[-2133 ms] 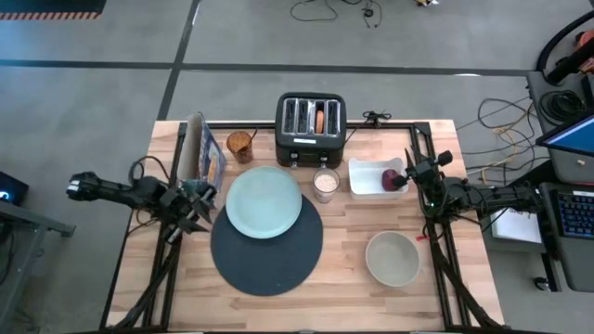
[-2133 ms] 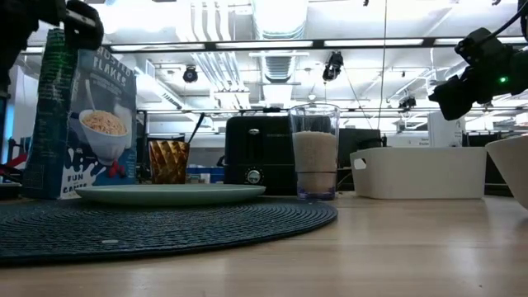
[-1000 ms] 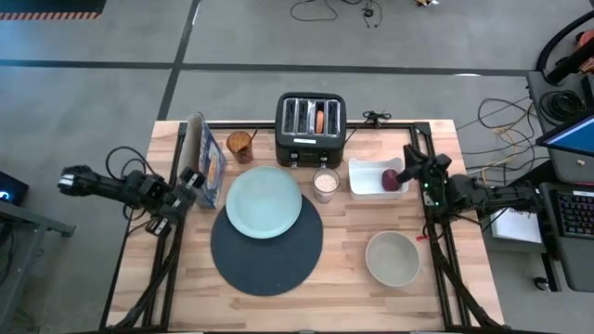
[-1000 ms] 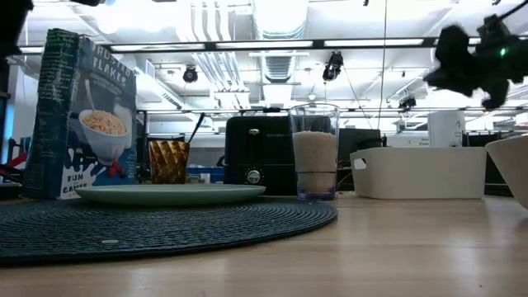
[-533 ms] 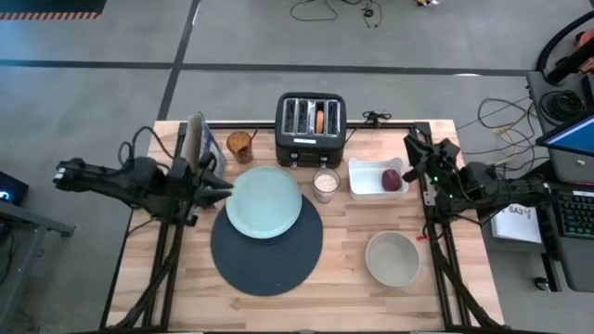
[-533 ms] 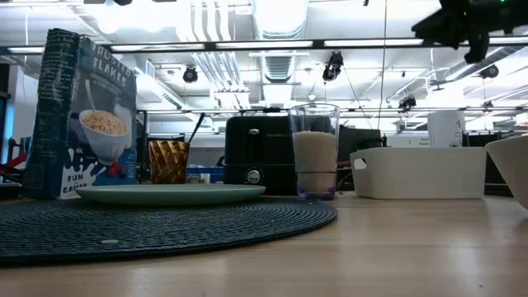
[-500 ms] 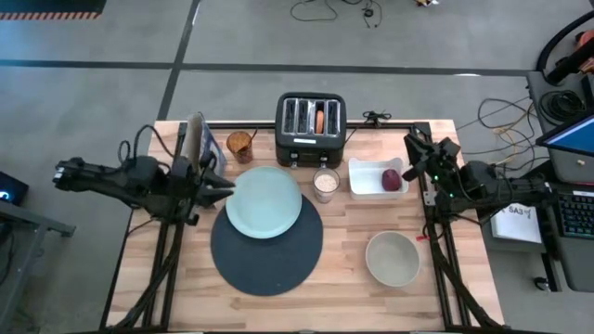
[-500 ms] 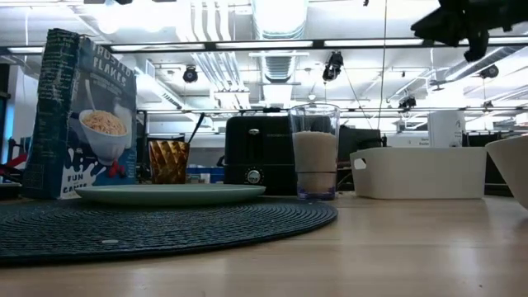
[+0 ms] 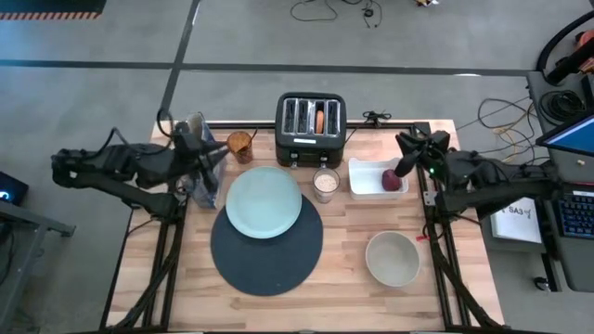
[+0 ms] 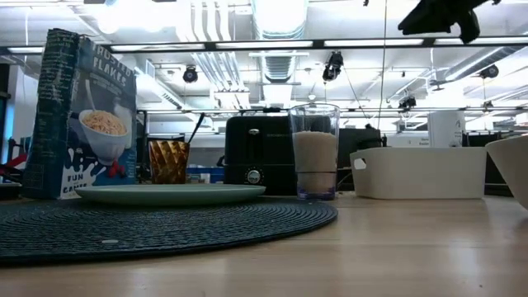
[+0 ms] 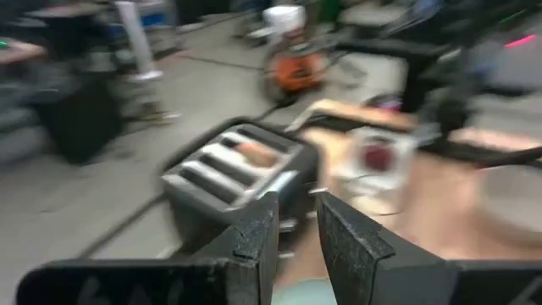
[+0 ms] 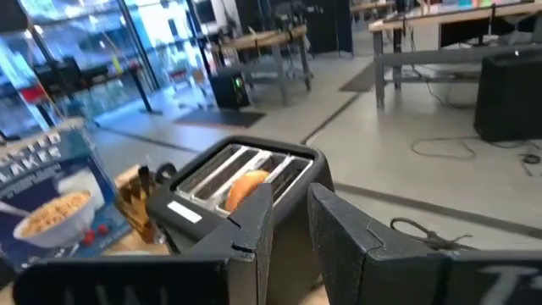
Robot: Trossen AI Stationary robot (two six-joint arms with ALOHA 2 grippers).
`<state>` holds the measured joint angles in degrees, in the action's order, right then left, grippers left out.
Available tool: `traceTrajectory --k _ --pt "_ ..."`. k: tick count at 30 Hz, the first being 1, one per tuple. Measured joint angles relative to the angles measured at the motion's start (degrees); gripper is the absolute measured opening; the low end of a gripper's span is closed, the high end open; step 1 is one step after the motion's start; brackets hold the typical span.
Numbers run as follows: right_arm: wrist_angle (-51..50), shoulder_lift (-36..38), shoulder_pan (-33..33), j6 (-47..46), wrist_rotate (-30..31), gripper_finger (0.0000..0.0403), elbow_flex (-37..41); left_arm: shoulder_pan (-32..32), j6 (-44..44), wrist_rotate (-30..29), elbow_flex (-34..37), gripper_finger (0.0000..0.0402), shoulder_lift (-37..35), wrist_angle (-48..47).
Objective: Arrange a breakfast setting
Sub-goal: Pour the cereal from the blue cereal box into the gray bowl
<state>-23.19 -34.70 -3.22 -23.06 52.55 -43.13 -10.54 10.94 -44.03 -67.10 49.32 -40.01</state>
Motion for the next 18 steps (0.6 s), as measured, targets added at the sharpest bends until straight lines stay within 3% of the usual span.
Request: traceTrajectory --k 3,9,13,18 --pt "-4.0 -3.4 0.0 -1.0 0.0 0.0068 -4.2 0.8 -1.5 -1.1 -2.8 0.0068 2.2 -2.7" --pt "-19.6 -10.3 1.3 -10.2 0.0 0.0068 -14.5 2.1 -5.2 8.7 -6.4 0.0068 6.0 -4.7" --pt "-29.1 -15.0 2.3 -15.0 -0.2 0.0068 -20.3 2.8 -7.3 13.3 -5.6 0.0068 7.3 -4.8" --pt "-35.4 -20.5 2.5 -16.8 -0.7 0.0068 -25.2 2.9 -7.5 13.8 -1.7 0.0068 8.1 -4.8"
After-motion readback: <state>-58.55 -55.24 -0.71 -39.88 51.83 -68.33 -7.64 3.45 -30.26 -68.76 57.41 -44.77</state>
